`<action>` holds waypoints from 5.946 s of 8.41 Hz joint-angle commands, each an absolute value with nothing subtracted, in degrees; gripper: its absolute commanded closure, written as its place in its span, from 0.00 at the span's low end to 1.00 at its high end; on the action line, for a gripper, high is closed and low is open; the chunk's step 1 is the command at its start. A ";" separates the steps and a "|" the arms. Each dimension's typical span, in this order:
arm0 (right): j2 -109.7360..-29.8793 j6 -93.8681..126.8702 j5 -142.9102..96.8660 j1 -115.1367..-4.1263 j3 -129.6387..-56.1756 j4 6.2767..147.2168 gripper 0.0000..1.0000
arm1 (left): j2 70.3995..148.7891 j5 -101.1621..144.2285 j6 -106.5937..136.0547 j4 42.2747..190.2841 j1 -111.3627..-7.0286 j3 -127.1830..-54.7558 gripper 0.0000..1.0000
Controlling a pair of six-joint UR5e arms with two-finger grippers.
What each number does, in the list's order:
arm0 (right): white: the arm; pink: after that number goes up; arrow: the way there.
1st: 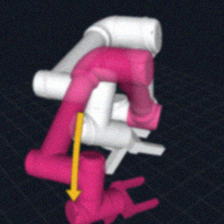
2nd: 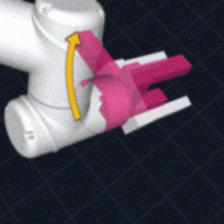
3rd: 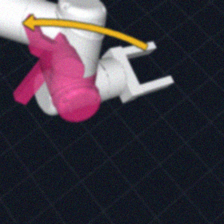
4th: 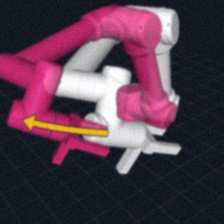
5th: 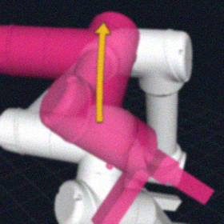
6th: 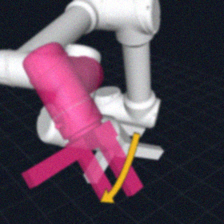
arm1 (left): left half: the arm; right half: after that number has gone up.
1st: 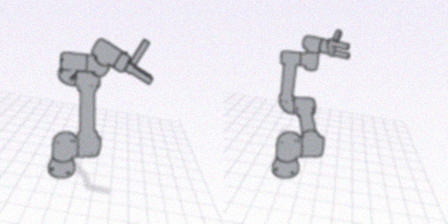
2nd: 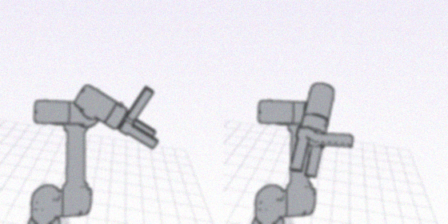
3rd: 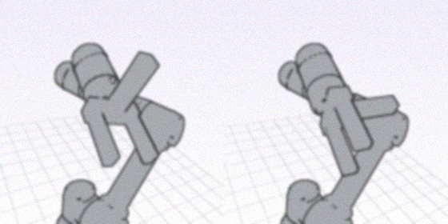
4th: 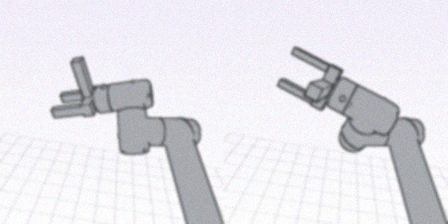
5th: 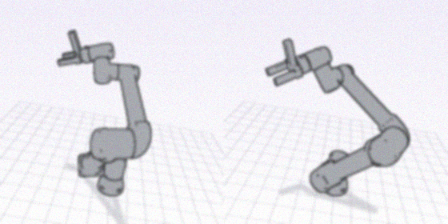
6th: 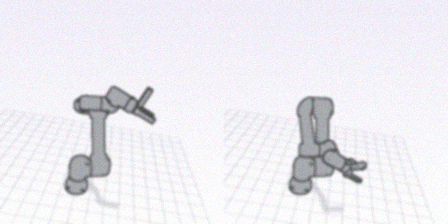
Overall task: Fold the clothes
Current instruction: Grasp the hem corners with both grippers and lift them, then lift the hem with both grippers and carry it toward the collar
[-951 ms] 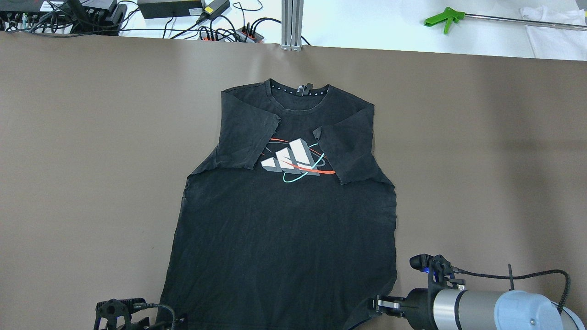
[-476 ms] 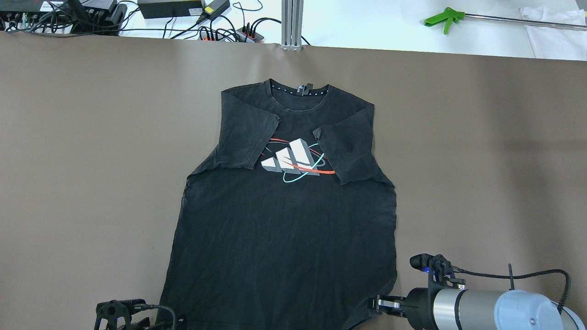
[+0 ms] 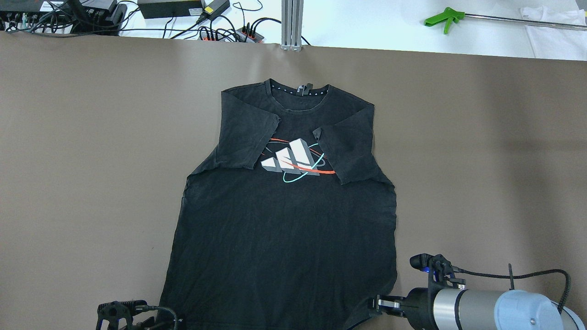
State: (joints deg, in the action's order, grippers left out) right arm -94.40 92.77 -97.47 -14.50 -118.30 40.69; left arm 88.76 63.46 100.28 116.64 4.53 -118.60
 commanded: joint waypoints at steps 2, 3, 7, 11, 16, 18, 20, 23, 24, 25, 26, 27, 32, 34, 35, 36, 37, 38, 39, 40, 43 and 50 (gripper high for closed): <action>-94.39 92.72 -97.47 -14.50 -118.30 40.69 1.00 | 88.86 63.37 100.28 116.63 4.48 -118.56 1.00; -94.31 92.72 -97.56 -14.41 -118.30 40.69 1.00 | 88.68 63.46 100.28 116.63 4.40 -119.35 1.00; -94.22 92.64 -98.17 -14.50 -119.26 40.69 1.00 | 87.11 64.42 99.76 116.63 3.78 -125.04 1.00; -93.87 92.46 -101.67 -15.37 -126.38 40.43 1.00 | 87.36 80.98 92.23 117.60 -9.98 -133.49 1.00; -96.85 93.25 -110.09 -15.47 -127.97 25.70 1.00 | 82.53 95.86 90.79 127.61 -14.24 -141.76 1.00; -100.09 93.25 -115.46 -15.38 -127.10 15.79 1.00 | 82.62 96.94 91.23 130.06 -10.74 -142.12 1.00; -99.76 93.25 -119.18 -15.47 -125.07 11.60 1.00 | 82.53 96.86 92.28 134.56 -9.58 -141.94 1.00; -97.40 92.20 -116.64 -18.52 -119.03 11.60 1.00 | 84.80 88.97 92.20 134.65 -9.76 -137.74 1.00; -97.21 91.76 -116.46 -22.29 -117.35 11.60 1.00 | 86.38 87.90 92.20 134.65 -10.54 -135.38 1.00; -97.21 90.37 -116.37 -23.63 -117.07 11.69 1.00 | 87.09 87.54 92.11 134.65 -11.94 -134.13 1.00; -96.95 89.92 -116.37 -26.43 -116.98 11.95 1.00 | 87.97 87.63 91.67 134.47 -13.26 -134.03 1.00; -96.94 89.74 -116.54 -29.33 -116.90 11.95 1.00 | 88.15 87.63 91.67 134.39 -14.49 -133.77 1.00; -93.88 88.15 -116.37 -36.03 -111.54 12.30 1.00 | 94.81 96.91 91.50 133.95 -30.46 -126.68 1.00; -91.77 88.15 -116.46 -39.18 -109.61 14.31 1.00 | 96.84 97.39 89.05 134.29 -33.48 -121.14 1.00; -90.28 88.07 -116.46 -40.42 -107.86 15.72 1.00 | 98.60 97.82 88.25 134.21 -35.84 -118.42 1.00; -88.61 88.07 -116.46 -41.56 -105.84 15.82 1.00 | 99.22 97.91 87.89 134.30 -36.73 -116.56 1.00; -87.29 87.98 -116.37 -43.31 -104.43 16.08 1.00 | 99.75 97.74 87.72 134.30 -37.35 -116.11 1.00; -84.84 86.41 -116.37 -45.07 -102.50 17.13 1.00 | 99.76 97.73 87.71 134.30 -37.96 -116.10 1.00; -84.21 84.83 -116.37 -45.35 -101.09 17.66 1.00 | 99.93 97.82 87.80 134.21 -38.58 -115.41 1.00; -84.20 84.64 -116.37 -46.83 -100.38 17.75 1.00 | 100.37 97.39 87.72 134.21 -38.58 -114.53 1.00; -82.62 84.55 -113.22 -47.55 -95.90 17.58 1.00 | 105.98 97.38 87.71 134.21 -41.39 -106.82 1.00; -78.59 85.33 -107.67 -47.55 -89.83 17.67 1.00 | 107.66 97.73 83.67 134.74 -44.03 -96.68 1.00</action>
State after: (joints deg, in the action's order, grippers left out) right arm -80.92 84.62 -108.33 -47.55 -90.87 17.66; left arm 106.73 97.71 83.84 134.70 -43.62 -97.45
